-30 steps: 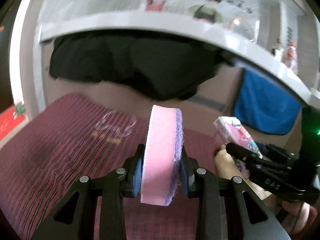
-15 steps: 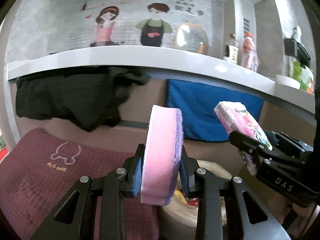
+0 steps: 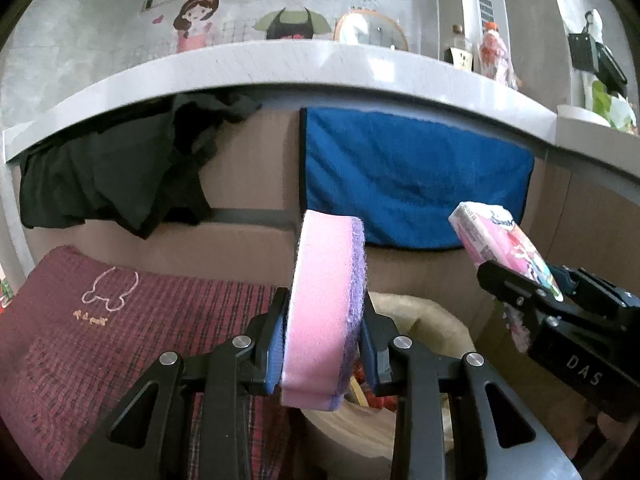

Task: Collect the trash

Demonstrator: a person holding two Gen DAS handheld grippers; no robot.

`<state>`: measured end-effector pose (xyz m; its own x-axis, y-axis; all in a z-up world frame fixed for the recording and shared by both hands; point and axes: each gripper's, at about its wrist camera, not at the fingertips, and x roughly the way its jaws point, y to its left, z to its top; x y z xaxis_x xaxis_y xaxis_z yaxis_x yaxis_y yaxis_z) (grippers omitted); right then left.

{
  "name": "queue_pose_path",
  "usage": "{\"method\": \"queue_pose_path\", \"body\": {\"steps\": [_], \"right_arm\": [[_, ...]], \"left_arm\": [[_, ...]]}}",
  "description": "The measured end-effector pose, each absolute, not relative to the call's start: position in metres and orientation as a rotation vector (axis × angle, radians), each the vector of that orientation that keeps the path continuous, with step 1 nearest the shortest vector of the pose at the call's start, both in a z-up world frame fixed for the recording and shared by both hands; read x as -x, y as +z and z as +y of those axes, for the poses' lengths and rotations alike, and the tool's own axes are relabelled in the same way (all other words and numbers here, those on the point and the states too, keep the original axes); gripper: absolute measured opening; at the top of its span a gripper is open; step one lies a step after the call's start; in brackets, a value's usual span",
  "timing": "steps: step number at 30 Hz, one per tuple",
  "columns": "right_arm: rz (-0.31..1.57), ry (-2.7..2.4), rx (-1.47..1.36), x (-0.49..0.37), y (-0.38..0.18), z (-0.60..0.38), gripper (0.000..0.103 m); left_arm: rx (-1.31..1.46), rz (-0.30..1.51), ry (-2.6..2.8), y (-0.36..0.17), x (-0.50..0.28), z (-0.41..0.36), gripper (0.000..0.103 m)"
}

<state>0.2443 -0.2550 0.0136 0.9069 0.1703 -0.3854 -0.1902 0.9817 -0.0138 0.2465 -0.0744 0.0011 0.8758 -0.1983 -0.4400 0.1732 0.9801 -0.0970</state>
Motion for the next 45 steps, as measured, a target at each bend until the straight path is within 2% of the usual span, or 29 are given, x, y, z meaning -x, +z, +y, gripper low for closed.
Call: {"method": "queue_pose_path", "body": {"steps": [24,27,29,31,32,39,45], "right_arm": [[0.534,0.156,-0.05,-0.278,-0.044,-0.281,0.043],[0.537,0.172,-0.081,-0.281,-0.048,-0.285,0.049],[0.529,0.174,-0.099,-0.281,-0.048,-0.287,0.053],[0.513,0.164,-0.1,-0.28,-0.047,-0.286,0.057],[0.505,0.158,-0.094,-0.278,-0.046,-0.285,0.058],[0.506,0.119,-0.075,-0.268,-0.038,-0.283,0.058],[0.497,0.106,-0.046,-0.233,-0.028,-0.267,0.058]], "left_arm": [[0.066,0.595,-0.246,-0.042,-0.285,-0.099,0.033],[0.089,0.611,-0.266,-0.045,-0.291,-0.099,0.033],[0.128,0.626,-0.288,-0.046,-0.297,-0.096,0.038],[0.159,0.615,-0.296,-0.044,-0.3,-0.093,0.056],[0.164,0.605,-0.299,-0.042,-0.302,-0.092,0.057],[0.173,0.606,-0.279,-0.038,-0.294,-0.075,0.057],[0.185,0.586,-0.239,-0.026,-0.247,-0.047,0.057]]}}
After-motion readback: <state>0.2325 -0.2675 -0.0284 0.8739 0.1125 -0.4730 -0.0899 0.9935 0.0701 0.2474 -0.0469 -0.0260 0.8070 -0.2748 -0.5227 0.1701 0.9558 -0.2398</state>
